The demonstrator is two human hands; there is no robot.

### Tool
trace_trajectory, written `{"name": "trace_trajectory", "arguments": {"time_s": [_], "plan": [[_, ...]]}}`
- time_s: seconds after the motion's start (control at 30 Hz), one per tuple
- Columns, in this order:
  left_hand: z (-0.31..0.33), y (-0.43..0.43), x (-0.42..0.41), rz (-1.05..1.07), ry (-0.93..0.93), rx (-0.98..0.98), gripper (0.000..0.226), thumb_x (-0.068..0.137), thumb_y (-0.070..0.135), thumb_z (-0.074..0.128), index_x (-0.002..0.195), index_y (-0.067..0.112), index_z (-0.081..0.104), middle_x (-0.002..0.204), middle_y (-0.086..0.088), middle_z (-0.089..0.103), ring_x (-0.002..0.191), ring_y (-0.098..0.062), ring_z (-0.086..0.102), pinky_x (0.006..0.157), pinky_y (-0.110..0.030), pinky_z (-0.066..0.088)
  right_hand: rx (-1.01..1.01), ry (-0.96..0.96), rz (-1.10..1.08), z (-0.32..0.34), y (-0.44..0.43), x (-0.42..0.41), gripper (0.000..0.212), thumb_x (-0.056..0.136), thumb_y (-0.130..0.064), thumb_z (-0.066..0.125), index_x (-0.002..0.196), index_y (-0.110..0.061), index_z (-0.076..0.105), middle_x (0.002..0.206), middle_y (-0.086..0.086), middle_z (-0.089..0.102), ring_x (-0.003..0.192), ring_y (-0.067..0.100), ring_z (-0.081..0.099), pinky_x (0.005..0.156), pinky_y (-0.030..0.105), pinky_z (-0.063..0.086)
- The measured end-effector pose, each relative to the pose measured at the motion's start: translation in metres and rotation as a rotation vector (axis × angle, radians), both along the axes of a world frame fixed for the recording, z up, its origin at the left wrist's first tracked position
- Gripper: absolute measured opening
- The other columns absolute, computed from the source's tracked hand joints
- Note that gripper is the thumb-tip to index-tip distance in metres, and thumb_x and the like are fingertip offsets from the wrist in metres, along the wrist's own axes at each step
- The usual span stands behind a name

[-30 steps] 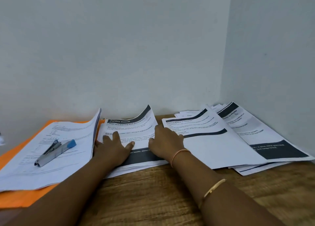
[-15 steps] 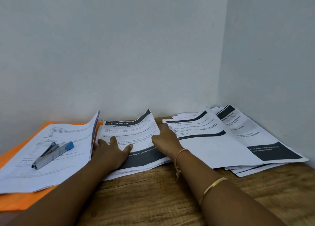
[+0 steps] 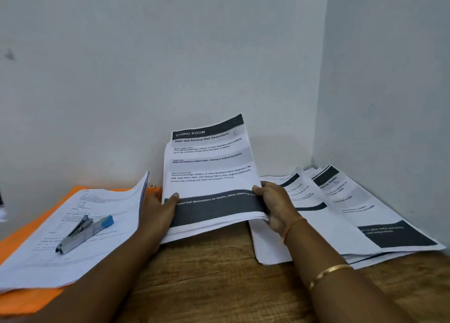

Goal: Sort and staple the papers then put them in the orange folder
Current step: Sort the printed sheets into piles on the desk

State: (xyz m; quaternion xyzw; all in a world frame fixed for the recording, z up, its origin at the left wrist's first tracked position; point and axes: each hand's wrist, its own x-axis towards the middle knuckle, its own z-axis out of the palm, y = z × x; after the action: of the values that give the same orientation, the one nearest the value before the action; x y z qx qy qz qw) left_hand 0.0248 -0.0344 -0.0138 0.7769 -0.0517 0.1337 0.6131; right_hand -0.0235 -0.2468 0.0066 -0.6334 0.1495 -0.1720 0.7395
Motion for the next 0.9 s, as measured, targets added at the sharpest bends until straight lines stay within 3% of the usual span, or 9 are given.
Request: {"name": "trace_trajectory", "arguments": {"time_s": [0.1, 0.2, 0.3, 0.43, 0.57, 0.63, 0.7, 0.8, 0.9], "plan": [[0.008, 0.001, -0.002, -0.090, 0.115, -0.095, 0.015, 0.097, 0.022, 0.050, 0.110, 0.016, 0.054, 0.105, -0.004, 0.059, 0.090, -0.021, 0.057, 0.066, -0.025, 0.044, -0.029, -0.029, 0.007, -0.002, -0.003, 0.000, 0.019, 0.090, 0.001, 0.052, 0.076, -0.009, 0.060, 0.081, 0.012, 0.064, 0.076, 0.025, 0.057, 0.075, 0.039, 0.049], [0.010, 0.002, -0.002, -0.122, 0.135, -0.100, 0.018, 0.095, 0.019, 0.055, 0.112, 0.012, 0.058, 0.109, -0.008, 0.064, 0.094, -0.026, 0.060, 0.074, -0.031, 0.048, -0.148, -0.034, -0.069, -0.004, -0.005, 0.002, 0.033, 0.090, -0.003, 0.055, 0.060, -0.013, 0.044, 0.062, 0.002, 0.049, 0.060, 0.016, 0.045, 0.058, 0.028, 0.038], [0.009, 0.003, -0.005, -0.138, 0.111, -0.092, 0.030, 0.090, 0.018, 0.062, 0.118, 0.009, 0.059, 0.110, -0.009, 0.066, 0.095, -0.025, 0.063, 0.069, -0.029, 0.049, -0.298, -0.040, -0.155, -0.005, -0.010, 0.003, 0.040, 0.091, -0.013, 0.055, 0.059, -0.015, 0.032, 0.062, 0.002, 0.033, 0.060, 0.015, 0.030, 0.055, 0.030, 0.024], [0.011, 0.002, -0.012, -0.189, 0.097, -0.167, 0.028, 0.083, 0.012, 0.069, 0.110, 0.013, 0.061, 0.095, -0.004, 0.068, 0.082, -0.018, 0.065, 0.059, -0.024, 0.048, -0.368, -0.064, -0.193, -0.005, -0.012, 0.001, 0.038, 0.095, -0.023, 0.051, 0.062, -0.012, 0.036, 0.068, 0.007, 0.035, 0.063, 0.017, 0.031, 0.056, 0.032, 0.025], [0.012, 0.002, -0.017, -0.199, 0.089, -0.240, 0.014, 0.084, 0.012, 0.068, 0.093, 0.017, 0.060, 0.086, -0.002, 0.068, 0.074, -0.016, 0.064, 0.055, -0.024, 0.048, -0.489, -0.074, -0.200, -0.007, -0.012, 0.000, 0.043, 0.096, -0.018, 0.047, 0.056, -0.013, 0.032, 0.060, 0.003, 0.034, 0.059, 0.016, 0.031, 0.055, 0.029, 0.025], [0.014, 0.001, -0.017, -0.193, 0.094, -0.280, 0.011, 0.089, 0.025, 0.062, 0.098, 0.018, 0.058, 0.092, -0.003, 0.068, 0.078, -0.018, 0.064, 0.059, -0.026, 0.049, -0.555, -0.067, -0.161, -0.007, -0.011, 0.002, 0.035, 0.095, -0.010, 0.044, 0.061, -0.010, 0.040, 0.065, 0.004, 0.042, 0.067, 0.018, 0.039, 0.056, 0.027, 0.027], [0.016, -0.001, -0.016, -0.157, 0.065, -0.214, 0.025, 0.095, 0.035, 0.048, 0.113, 0.020, 0.054, 0.106, -0.003, 0.063, 0.089, -0.020, 0.061, 0.072, -0.030, 0.048, -0.577, -0.063, -0.108, -0.006, -0.008, 0.002, 0.021, 0.093, -0.002, 0.040, 0.080, -0.007, 0.057, 0.081, 0.007, 0.056, 0.080, 0.020, 0.048, 0.063, 0.027, 0.033], [0.014, -0.005, -0.013, -0.127, 0.025, -0.136, 0.038, 0.099, 0.036, 0.038, 0.129, 0.015, 0.048, 0.112, -0.002, 0.057, 0.098, -0.021, 0.055, 0.083, -0.031, 0.042, -0.504, -0.062, -0.130, -0.005, -0.007, 0.001, 0.029, 0.092, 0.000, 0.040, 0.113, -0.012, 0.056, 0.101, 0.003, 0.058, 0.092, 0.018, 0.053, 0.070, 0.026, 0.037], [0.011, -0.005, -0.013, -0.125, 0.028, -0.135, 0.024, 0.100, 0.033, 0.036, 0.115, 0.019, 0.050, 0.106, -0.002, 0.056, 0.092, -0.019, 0.054, 0.081, -0.030, 0.042, -0.468, -0.039, -0.202, -0.005, -0.009, 0.001, 0.012, 0.095, -0.007, 0.042, 0.102, -0.011, 0.050, 0.089, -0.001, 0.054, 0.088, 0.018, 0.048, 0.064, 0.027, 0.034]]}}
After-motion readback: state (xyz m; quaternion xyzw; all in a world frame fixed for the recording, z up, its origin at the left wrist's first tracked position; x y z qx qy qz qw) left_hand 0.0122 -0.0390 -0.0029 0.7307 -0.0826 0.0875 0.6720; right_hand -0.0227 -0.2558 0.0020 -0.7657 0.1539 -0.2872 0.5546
